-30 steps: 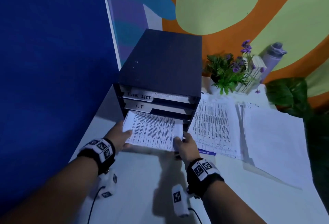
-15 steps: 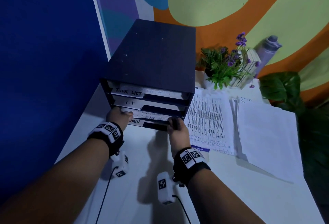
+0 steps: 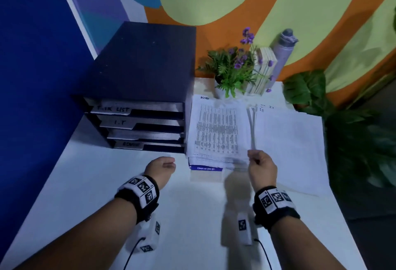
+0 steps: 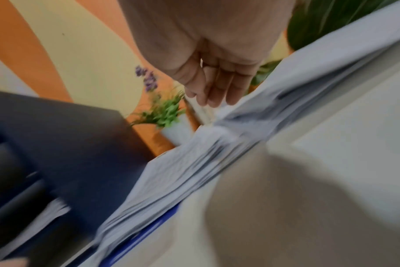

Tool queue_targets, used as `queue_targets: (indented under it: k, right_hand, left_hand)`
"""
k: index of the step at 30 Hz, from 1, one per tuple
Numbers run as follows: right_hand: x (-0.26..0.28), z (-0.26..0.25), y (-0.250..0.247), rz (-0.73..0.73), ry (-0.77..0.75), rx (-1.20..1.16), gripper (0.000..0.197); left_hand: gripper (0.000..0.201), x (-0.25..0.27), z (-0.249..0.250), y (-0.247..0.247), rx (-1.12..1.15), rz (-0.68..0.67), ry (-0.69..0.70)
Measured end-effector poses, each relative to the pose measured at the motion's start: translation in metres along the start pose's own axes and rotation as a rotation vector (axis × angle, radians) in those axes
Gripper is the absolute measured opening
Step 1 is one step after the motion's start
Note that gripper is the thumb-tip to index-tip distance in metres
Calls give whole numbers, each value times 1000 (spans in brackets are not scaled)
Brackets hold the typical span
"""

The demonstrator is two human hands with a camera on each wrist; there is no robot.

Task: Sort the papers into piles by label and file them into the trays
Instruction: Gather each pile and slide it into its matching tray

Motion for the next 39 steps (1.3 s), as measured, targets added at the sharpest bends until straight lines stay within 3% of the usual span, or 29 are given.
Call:
queue_targets:
  k: [3,5,7,12,15,20,26,30,32,35,39]
  right_hand:
    - [-14,22,-64,92,-12,204,36]
    - [-23,39,-101,151,20,334,38]
    - [-33,58,-133,175,102,439,41]
    - [-56,102,-180,127,303,479,47]
    - [-72,117,-183,7,395,337,60]
    - [-90,125,-171,-31,457,340,71]
    - [-108,124,-171,16,448,332,67]
    - [-114,127,-175,36,498,199,56]
    - [-112,128,-178,39,494,170,50]
    - [-113,123,-176,-2,446,125,42]
    - [-101,122,-164,-70,419,60,39]
  left_hand:
    - [31,-9,12,31,-69,-1,-62]
    - [16,-17,23,49,-215,-20,-103]
    - [20,-26,30,63,-378,4,-153]
    - [68,-45,36,85,-504,124,-332]
    - [80,-54,39,97,-520,209,-363]
    - [75,-67,36,107,-444,255,-358]
    - [21,-68,42,111,-427,229,-338]
    - [26,-58,54,117,-407,209,-341]
    - [18,-59,56,115,-375,220,-277]
    - [24,-53,54,113,-377,233,-190]
    - [16,-30,35,114,-472,140,-141]
Point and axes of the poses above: each hand's wrist, its own x-axis away from the middle knuckle, its own y-axis out of the palm, z = x × y, the point moved 4 cm from there along -x, towards the middle knuckle, and after that the axes turned 8 degrees about -z, right-handed, at the moved point
